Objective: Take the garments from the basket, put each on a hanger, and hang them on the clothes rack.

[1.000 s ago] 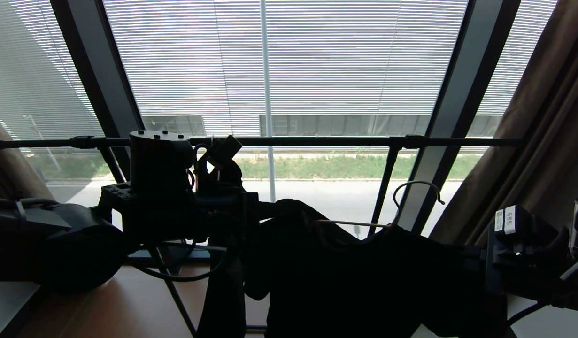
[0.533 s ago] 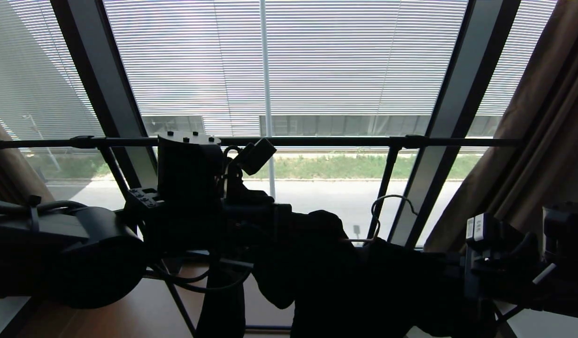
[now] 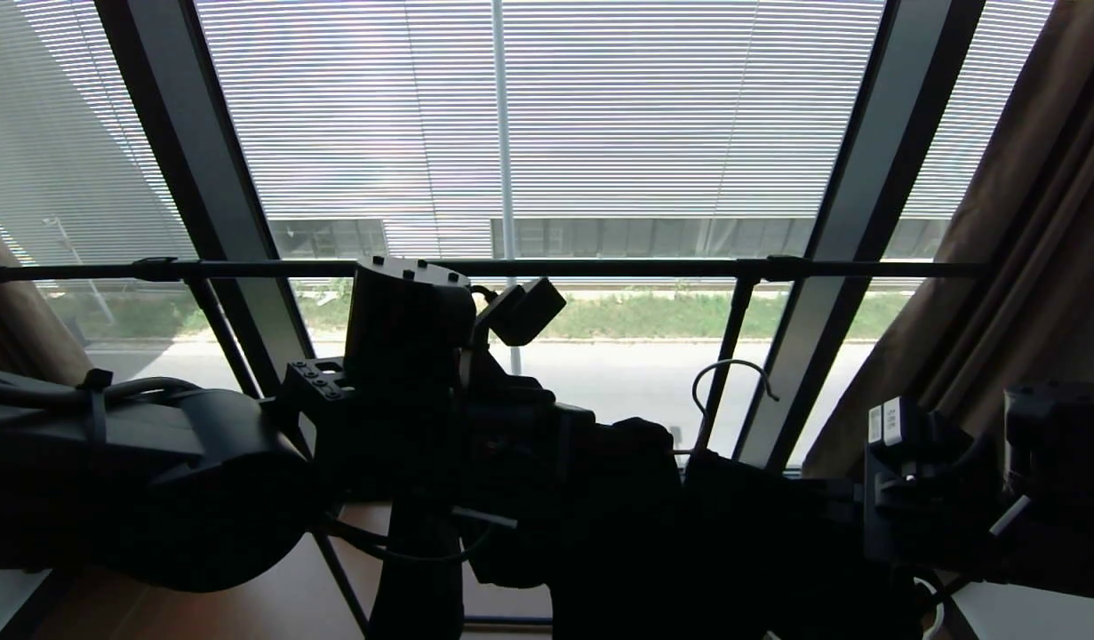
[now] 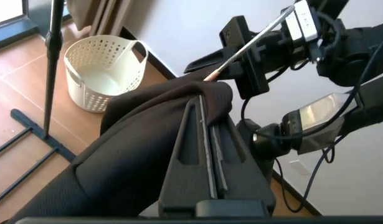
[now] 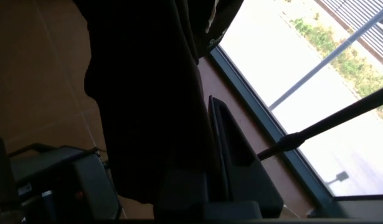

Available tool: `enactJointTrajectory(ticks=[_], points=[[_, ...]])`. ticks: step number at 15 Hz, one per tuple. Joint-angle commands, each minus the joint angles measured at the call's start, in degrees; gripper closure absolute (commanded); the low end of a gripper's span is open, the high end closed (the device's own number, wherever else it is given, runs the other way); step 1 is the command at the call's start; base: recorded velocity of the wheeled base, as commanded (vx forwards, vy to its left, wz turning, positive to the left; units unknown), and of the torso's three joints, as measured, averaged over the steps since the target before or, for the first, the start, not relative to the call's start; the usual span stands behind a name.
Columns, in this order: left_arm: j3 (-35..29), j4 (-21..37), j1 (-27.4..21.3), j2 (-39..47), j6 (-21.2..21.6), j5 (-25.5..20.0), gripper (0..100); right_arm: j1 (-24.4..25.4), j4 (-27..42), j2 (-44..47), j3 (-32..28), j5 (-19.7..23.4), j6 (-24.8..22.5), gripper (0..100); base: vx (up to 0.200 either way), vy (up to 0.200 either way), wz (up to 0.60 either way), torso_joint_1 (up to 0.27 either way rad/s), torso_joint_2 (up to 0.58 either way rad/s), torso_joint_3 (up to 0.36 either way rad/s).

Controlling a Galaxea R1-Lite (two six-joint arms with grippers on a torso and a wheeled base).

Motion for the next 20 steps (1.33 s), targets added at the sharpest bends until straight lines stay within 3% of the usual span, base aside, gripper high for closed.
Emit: enactJointTrajectory(ticks=[1, 3, 8, 9, 12, 14, 18, 20], points=[[1.2, -0.2, -0.5, 0.4, 1.9, 1.5, 100, -0.3, -1.5, 0.6, 0.4, 1.3, 1.2, 100, 0.0, 0.0, 0.0, 0.0, 0.0, 0.0], [1.4, -0.3, -0.8, 0.5, 4.2, 2.0, 100, -0.3, -1.9, 0.6, 0.5, 1.3, 1.4, 100, 0.0, 0.0, 0.0, 0.0, 0.0, 0.0], [1.3, -0.6, -0.8, -0.6, 4.3, 2.3, 100, -0.5, -1.9, 0.7, 0.5, 1.1, 1.4, 100, 0.0, 0.0, 0.0, 0.0, 0.0, 0.0], [1.2, -0.5, -0.7, -1.1, 4.3, 2.3, 0, -0.5, -1.9, 0.7, 0.5, 1.1, 1.4, 100, 0.0, 0.0, 0.0, 0.0, 0.0, 0.0], [1.9, -0.6, -0.5, -2.7, 4.7, 2.5, 0, -0.8, -1.9, 0.7, 0.4, 1.1, 1.4, 100, 0.0, 0.0, 0.0, 0.0, 0.0, 0.0], [4.0, -0.6, -0.5, -4.7, 7.8, 5.4, 0, -1.3, -1.9, 0.7, 0.3, 1.1, 1.4, 100, 0.0, 0.0, 0.0, 0.0, 0.0, 0.0], [4.1, -0.6, -0.2, -5.8, 8.0, 8.5, 0, -2.6, -1.9, 0.7, 0.2, 1.4, 1.4, 100, 0.0, 0.0, 0.0, 0.0, 0.0, 0.0], [8.2, -0.6, 5.5, -8.9, 11.2, 8.2, 0, -6.7, -1.9, 0.7, 0.1, 5.9, 1.3, 100, 0.0, 0.0, 0.0, 0.0, 0.0, 0.0]])
